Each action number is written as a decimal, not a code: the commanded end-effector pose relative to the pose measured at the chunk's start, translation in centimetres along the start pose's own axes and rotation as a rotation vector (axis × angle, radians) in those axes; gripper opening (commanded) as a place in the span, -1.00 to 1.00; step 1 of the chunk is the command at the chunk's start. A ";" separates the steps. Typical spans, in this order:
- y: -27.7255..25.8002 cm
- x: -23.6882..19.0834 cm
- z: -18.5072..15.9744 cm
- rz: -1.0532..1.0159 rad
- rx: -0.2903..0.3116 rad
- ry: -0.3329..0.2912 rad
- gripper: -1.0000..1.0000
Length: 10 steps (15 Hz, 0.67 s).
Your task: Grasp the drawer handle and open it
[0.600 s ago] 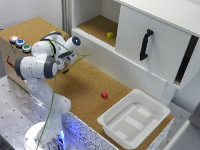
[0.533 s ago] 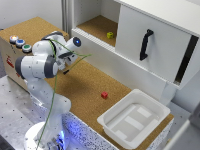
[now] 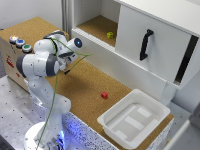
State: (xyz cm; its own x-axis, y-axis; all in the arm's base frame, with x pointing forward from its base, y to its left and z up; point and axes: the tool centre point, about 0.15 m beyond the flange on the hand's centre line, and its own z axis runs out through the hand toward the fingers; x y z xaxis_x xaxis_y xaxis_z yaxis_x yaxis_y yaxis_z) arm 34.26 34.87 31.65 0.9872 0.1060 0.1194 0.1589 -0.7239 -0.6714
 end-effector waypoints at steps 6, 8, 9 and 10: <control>-1.0 0.5 2.7 0.023 -0.074 -0.035 1.00; -1.2 0.8 3.0 0.017 -0.070 -0.039 1.00; -1.2 0.8 3.0 0.015 -0.070 -0.039 1.00; -1.2 0.9 3.1 0.012 -0.069 -0.044 1.00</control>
State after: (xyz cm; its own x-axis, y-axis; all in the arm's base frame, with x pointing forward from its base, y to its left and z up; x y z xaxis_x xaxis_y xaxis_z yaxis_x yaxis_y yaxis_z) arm 33.51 35.82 30.94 0.9887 0.1096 0.1018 0.1496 -0.7366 -0.6596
